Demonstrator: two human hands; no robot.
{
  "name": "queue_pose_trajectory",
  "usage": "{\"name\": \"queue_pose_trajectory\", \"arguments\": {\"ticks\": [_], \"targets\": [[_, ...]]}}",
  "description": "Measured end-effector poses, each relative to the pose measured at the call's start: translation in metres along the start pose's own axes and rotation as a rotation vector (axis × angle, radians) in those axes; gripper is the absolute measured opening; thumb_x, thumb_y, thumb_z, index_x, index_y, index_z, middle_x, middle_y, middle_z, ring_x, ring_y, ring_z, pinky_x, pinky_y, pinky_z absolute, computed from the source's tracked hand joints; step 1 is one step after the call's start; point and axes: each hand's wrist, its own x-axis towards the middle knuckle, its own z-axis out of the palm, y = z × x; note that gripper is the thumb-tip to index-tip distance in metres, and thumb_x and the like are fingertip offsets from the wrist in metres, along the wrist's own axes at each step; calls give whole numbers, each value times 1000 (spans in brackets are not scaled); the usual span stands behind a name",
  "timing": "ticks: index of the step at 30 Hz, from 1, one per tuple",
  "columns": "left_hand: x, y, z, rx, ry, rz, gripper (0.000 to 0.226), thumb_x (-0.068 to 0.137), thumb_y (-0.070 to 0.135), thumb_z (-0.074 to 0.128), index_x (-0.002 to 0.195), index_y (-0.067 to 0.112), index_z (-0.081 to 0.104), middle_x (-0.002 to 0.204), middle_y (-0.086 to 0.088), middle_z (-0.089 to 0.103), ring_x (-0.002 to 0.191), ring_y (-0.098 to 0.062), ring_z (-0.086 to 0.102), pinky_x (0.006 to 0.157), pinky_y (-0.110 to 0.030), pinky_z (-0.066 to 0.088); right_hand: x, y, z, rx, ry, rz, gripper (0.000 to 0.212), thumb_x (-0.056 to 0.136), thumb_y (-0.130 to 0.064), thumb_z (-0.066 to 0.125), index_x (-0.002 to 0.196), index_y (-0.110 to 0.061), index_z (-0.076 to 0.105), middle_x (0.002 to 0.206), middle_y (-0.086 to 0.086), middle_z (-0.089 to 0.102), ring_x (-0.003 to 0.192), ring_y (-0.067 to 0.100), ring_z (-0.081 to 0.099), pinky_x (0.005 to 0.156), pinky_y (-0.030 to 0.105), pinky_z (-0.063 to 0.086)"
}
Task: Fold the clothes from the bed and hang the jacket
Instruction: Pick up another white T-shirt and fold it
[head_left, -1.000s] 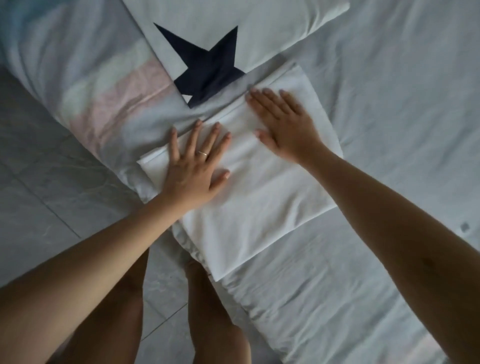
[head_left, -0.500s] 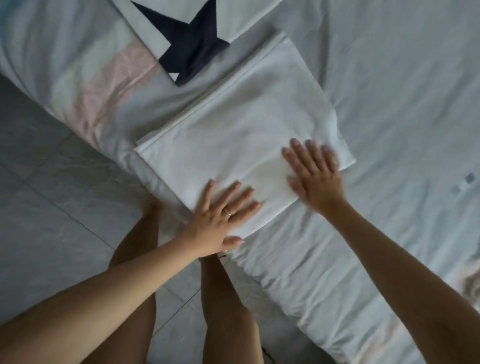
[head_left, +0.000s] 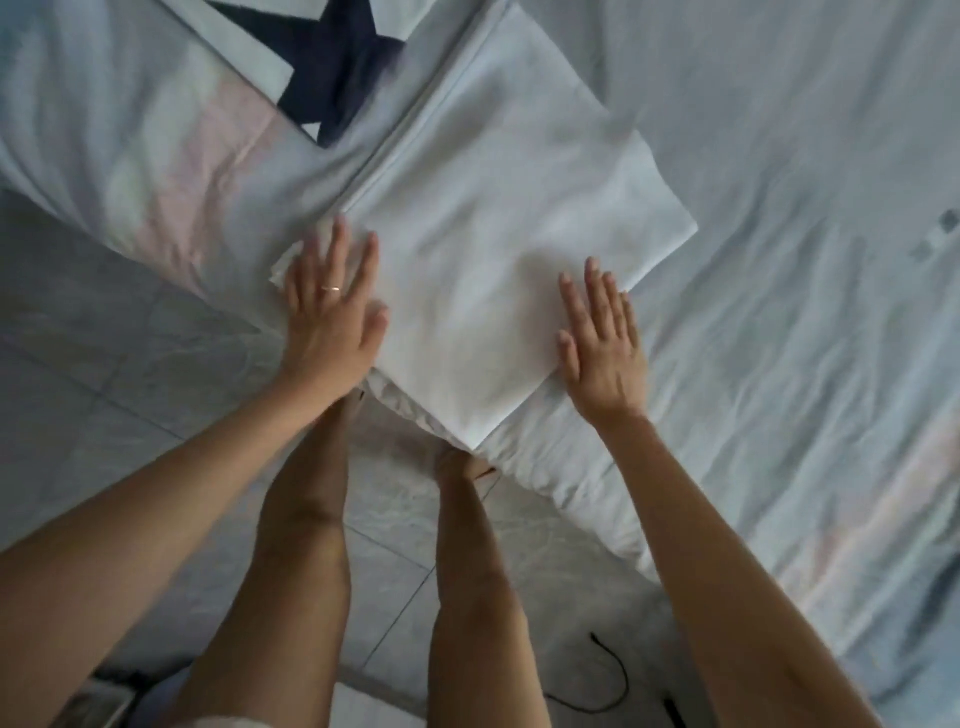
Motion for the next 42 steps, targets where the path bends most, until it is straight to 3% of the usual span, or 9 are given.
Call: {"name": "queue_pose_trajectory", "arguments": {"ticks": [3, 6, 11, 15, 21, 24, 33, 39, 42], "targets": [[13, -36, -24, -175, 85, -229, 61, 95, 28, 50, 149, 10, 27, 156, -17, 17, 141, -35, 22, 110, -47, 23, -40, -27, 23, 120, 36, 356, 53, 100, -34, 26, 150, -15, 24, 157, 6, 25, 144, 18, 21, 118, 38, 17], [21, -48, -40, -372, 65, -217, 46, 93, 27, 58, 131, 3, 48, 125, -17, 55, 114, -31, 52, 90, -33, 39, -51, -66, 25, 348, 238, 741, 51, 97, -26, 41, 143, -5, 36, 143, 13, 43, 129, 26, 43, 106, 42, 36], [26, -35, -54, -403, 36, -241, 45, 87, 32, 67, 116, 0, 54, 109, -17, 63, 97, -28, 59, 74, -29, 41, -42, -112, 16, 800, 111, 811, 72, 90, -29, 54, 150, -17, 14, 126, 1, 46, 103, 11, 52, 84, 24, 44], [41, -30, -57, -429, -6, -369, 57, 73, 33, 79, 114, 0, 56, 111, -15, 62, 98, -24, 57, 76, -29, 44, -25, -116, 9, 1164, 176, 1132, 58, 89, -9, 62, 138, -15, 31, 101, -10, 57, 83, -3, 60, 74, 16, 52], [44, -45, -70, -382, -302, -241, 74, 72, 18, 81, 130, 7, 38, 130, -9, 51, 116, -25, 51, 89, -36, 43, -24, -136, 13, 1312, 208, 1234, 56, 67, -29, 72, 116, -11, 52, 108, 7, 65, 95, 20, 64, 79, 33, 56], [38, -56, -77, -343, -316, -110, 60, 74, 13, 78, 121, 6, 41, 117, -11, 52, 103, -27, 54, 81, -38, 46, -28, -142, 12, 1364, 242, 1305, 43, 72, -28, 69, 109, -9, 58, 93, 4, 67, 82, 16, 64, 66, 24, 54], [30, -77, -89, -394, -246, 13, 21, 75, 4, 76, 86, 2, 59, 79, -6, 56, 64, -15, 48, 57, -5, 35, -28, -148, 13, 1315, 286, 1400, 15, 94, -17, 58, 108, -12, 56, 83, -4, 60, 73, 8, 57, 51, 10, 47], [34, -63, -91, -582, -332, -245, 21, 81, 12, 67, 96, 9, 52, 77, 1, 53, 71, -15, 49, 57, -10, 36, -25, -156, -2, 1315, 313, 1399, 21, 95, -18, 56, 114, -10, 57, 85, -5, 61, 75, 9, 59, 55, 11, 48], [38, -40, -115, -774, -271, -342, 29, 83, 3, 60, 107, 16, 49, 86, 9, 58, 73, -4, 54, 59, -9, 42, -15, -155, -35, 1442, 356, 1369, 14, 93, -17, 59, 104, -10, 61, 91, 5, 67, 84, 22, 64, 72, 30, 56]]}}
